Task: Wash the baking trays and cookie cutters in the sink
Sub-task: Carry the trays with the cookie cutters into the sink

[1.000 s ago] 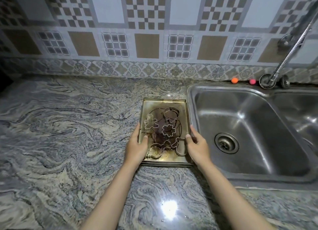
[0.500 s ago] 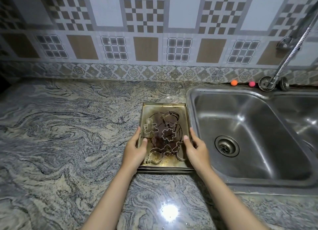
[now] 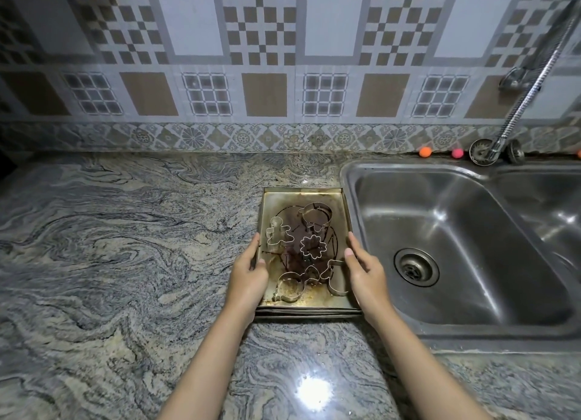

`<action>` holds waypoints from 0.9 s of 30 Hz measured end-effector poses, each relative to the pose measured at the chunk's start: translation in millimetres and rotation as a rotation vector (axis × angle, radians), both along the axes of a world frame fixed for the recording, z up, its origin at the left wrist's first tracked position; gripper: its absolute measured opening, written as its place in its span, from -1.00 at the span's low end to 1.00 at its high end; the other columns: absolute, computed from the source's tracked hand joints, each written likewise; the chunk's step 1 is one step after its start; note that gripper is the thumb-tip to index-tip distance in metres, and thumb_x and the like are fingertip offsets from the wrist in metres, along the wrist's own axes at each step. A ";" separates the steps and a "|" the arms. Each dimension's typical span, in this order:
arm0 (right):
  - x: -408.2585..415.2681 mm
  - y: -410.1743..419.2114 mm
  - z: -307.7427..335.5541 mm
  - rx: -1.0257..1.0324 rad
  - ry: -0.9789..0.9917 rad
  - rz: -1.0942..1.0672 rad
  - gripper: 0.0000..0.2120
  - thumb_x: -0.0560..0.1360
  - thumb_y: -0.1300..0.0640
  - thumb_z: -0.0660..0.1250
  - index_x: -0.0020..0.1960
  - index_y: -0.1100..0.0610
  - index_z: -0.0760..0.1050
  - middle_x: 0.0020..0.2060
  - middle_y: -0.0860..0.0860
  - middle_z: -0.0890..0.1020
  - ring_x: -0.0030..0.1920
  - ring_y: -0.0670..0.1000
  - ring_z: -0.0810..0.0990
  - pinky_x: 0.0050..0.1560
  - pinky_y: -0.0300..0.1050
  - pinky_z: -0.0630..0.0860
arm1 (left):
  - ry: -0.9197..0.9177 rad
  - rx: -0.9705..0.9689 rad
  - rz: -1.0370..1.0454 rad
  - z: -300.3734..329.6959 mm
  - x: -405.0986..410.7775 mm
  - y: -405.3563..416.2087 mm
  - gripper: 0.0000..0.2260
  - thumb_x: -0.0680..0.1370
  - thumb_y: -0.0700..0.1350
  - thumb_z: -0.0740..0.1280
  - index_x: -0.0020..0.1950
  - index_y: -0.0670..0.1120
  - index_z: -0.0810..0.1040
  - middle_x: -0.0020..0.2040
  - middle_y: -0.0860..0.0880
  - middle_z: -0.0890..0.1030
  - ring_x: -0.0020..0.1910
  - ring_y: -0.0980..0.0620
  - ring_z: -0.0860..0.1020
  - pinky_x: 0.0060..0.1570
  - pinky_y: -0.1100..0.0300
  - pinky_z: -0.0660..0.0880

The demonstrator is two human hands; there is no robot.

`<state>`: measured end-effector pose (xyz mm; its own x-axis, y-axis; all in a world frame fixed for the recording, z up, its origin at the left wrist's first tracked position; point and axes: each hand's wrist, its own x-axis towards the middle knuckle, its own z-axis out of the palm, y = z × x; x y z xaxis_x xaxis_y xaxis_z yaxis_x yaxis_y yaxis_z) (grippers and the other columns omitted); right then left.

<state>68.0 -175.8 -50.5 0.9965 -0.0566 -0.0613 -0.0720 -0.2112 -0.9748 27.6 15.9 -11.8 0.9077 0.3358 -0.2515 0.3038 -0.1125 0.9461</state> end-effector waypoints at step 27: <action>36.8 -322.4 33.0 0.006 -0.068 -0.077 -0.64 0.57 0.03 0.25 0.36 -0.10 0.42 0.27 -0.17 0.48 0.28 -0.19 0.41 0.34 -0.19 0.28 | -0.184 0.072 -0.175 14.2 41.5 -294.3 -0.59 0.63 -0.18 0.19 0.39 0.23 0.35 0.33 0.17 0.36 0.33 0.18 0.31 0.33 0.22 0.22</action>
